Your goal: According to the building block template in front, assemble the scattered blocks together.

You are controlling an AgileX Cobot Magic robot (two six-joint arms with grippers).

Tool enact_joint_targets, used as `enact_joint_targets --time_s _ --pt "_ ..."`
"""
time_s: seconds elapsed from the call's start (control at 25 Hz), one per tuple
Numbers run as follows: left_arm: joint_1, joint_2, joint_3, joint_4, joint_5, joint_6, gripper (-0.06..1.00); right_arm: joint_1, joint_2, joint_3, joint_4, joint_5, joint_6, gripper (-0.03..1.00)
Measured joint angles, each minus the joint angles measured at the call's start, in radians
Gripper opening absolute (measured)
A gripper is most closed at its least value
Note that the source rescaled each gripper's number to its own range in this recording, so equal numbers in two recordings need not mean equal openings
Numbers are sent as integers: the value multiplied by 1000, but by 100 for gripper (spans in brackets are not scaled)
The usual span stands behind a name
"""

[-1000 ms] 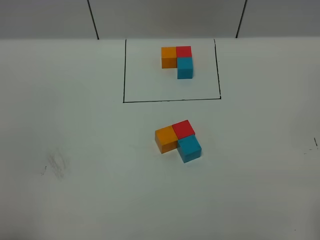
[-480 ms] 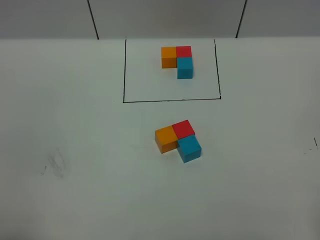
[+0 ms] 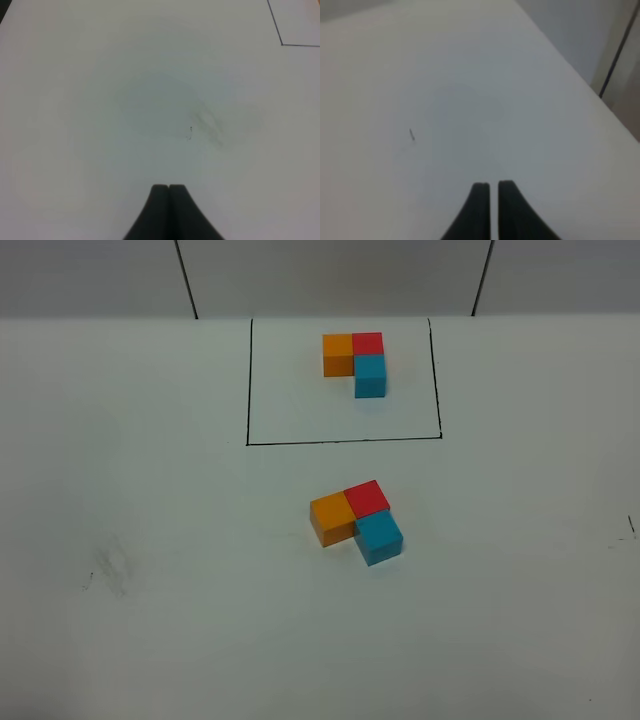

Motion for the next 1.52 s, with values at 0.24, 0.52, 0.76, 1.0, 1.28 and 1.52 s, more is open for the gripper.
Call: enact_joint_targets --time_s 0.24,0.52,0.76,1.0,1.28,1.52 --pt "0 0 0 0 0 0 0 -73 -3 0 0 1 7 0" --pt "0 0 0 0 0 0 0 -74 -5 0 0 2 7 0" --pt "0 0 0 0 0 0 0 -74 -5 0 0 2 7 0" --pt "0 0 0 0 0 0 0 -74 -5 0 0 2 7 0" --pt "0 0 0 0 0 0 0 -74 -5 0 0 2 7 0" --pt "0 0 0 0 0 0 0 -74 -5 0 0 2 7 0"
